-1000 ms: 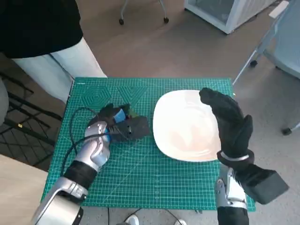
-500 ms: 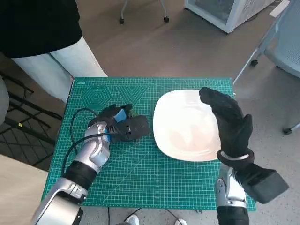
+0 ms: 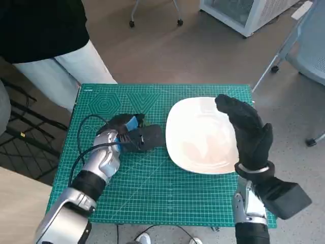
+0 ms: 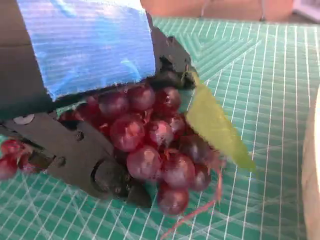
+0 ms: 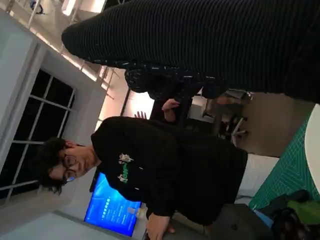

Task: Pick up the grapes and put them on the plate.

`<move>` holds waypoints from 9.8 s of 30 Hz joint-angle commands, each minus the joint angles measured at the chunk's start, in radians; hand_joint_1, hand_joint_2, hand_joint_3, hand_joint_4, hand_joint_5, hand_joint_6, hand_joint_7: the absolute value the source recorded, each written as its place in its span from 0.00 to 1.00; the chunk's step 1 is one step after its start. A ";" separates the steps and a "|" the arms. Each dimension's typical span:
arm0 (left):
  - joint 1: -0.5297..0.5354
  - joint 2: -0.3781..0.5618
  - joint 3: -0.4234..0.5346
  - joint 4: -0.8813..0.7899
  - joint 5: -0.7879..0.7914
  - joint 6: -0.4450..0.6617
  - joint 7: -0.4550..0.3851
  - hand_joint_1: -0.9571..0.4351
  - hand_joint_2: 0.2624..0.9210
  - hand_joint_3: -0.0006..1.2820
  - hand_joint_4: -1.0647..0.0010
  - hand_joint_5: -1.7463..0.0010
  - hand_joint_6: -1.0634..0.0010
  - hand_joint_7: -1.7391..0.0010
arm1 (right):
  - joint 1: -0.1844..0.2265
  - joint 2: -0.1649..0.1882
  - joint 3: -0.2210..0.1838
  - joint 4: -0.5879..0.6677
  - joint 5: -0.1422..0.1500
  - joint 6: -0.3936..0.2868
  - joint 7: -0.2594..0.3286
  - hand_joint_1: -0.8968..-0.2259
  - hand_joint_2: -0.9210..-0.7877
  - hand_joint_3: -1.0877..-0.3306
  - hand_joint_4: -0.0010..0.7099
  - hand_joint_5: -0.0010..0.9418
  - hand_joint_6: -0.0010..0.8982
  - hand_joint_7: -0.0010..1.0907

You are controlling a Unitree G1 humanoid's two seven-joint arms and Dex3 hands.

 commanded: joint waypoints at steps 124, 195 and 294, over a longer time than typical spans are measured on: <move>0.044 -0.021 -0.035 -0.697 0.114 0.017 -0.061 0.69 1.00 0.17 0.49 0.18 0.56 0.30 | 0.017 -0.016 -0.025 -0.034 0.052 0.000 0.035 0.29 0.00 0.52 0.50 0.00 0.03 0.53; -0.144 -0.286 -0.108 -0.149 0.018 -0.162 0.002 0.36 0.93 0.03 0.88 0.95 0.82 0.98 | 0.042 -0.009 -0.065 -0.024 0.040 -0.060 -0.012 0.29 0.00 0.57 0.52 0.00 0.19 0.31; 0.551 -0.155 0.614 -0.492 -1.005 -0.864 -0.269 0.42 1.00 0.19 0.66 0.99 0.67 0.98 | 0.005 -0.024 -0.044 -0.005 0.017 -0.041 -0.007 0.29 0.00 0.54 0.51 0.00 0.18 0.32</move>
